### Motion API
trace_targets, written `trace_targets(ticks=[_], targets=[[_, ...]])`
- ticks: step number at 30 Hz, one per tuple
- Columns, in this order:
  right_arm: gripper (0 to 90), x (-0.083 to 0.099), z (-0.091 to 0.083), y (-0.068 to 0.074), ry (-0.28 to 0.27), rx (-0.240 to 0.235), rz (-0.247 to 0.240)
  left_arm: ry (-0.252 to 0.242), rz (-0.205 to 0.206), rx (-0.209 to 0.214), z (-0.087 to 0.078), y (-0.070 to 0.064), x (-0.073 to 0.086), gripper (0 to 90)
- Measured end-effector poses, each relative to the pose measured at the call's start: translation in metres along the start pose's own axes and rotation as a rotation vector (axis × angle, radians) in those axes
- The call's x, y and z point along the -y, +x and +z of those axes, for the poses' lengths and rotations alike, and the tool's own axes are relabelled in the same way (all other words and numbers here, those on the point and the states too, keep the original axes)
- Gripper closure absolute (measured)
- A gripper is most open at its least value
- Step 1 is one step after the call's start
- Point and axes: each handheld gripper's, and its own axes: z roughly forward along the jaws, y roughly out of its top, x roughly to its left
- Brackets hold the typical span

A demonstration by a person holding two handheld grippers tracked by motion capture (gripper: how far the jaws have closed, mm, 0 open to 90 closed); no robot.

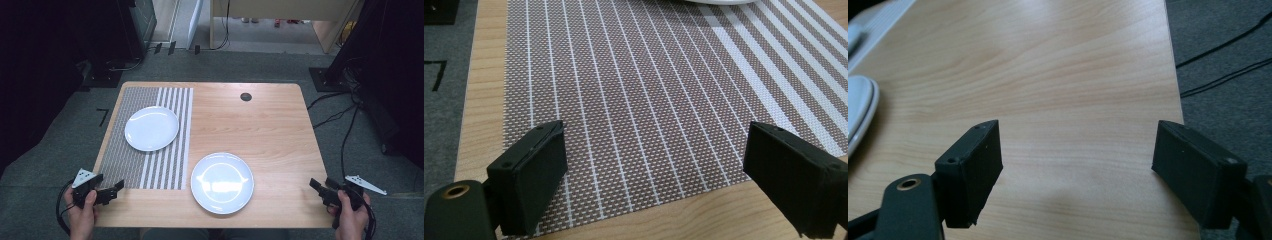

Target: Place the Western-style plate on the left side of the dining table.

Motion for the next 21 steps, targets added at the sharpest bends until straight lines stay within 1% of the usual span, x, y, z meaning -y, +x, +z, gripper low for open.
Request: trace_targets(ticks=[5, 10, 13, 16, 17, 20, 21], targets=[[18.5, 0.003, 0.003, 0.008, 0.016, 0.034, -0.072, -0.001, -0.002, 0.001, 0.000, 0.000, 0.000, 10.4], [17.2, 0.004, 0.008, 0.020, 0.048, 0.115, -0.175, 0.000, 0.004, -0.005, 0.000, -0.001, 0.000, 10.4], [16.9, 0.005, 0.010, 0.025, 0.060, 0.146, -0.208, 0.003, 0.008, -0.009, 0.000, -0.001, 0.000, 10.4], [14.9, 0.005, 0.012, 0.028, 0.072, 0.161, -0.232, 0.005, 0.014, -0.014, 0.001, -0.002, 0.000, 10.4], [14.4, 0.005, 0.012, 0.029, 0.077, 0.166, -0.244, 0.005, 0.014, -0.014, 0.001, -0.002, 0.000, 10.4], [13.9, 0.007, 0.015, 0.033, 0.091, 0.203, -0.286, 0.005, 0.014, -0.013, 0.001, -0.002, 0.000, 10.4], [13.8, 0.007, 0.016, 0.035, 0.096, 0.208, -0.298, 0.005, 0.014, -0.014, 0.001, -0.002, 0.000, 10.4]])
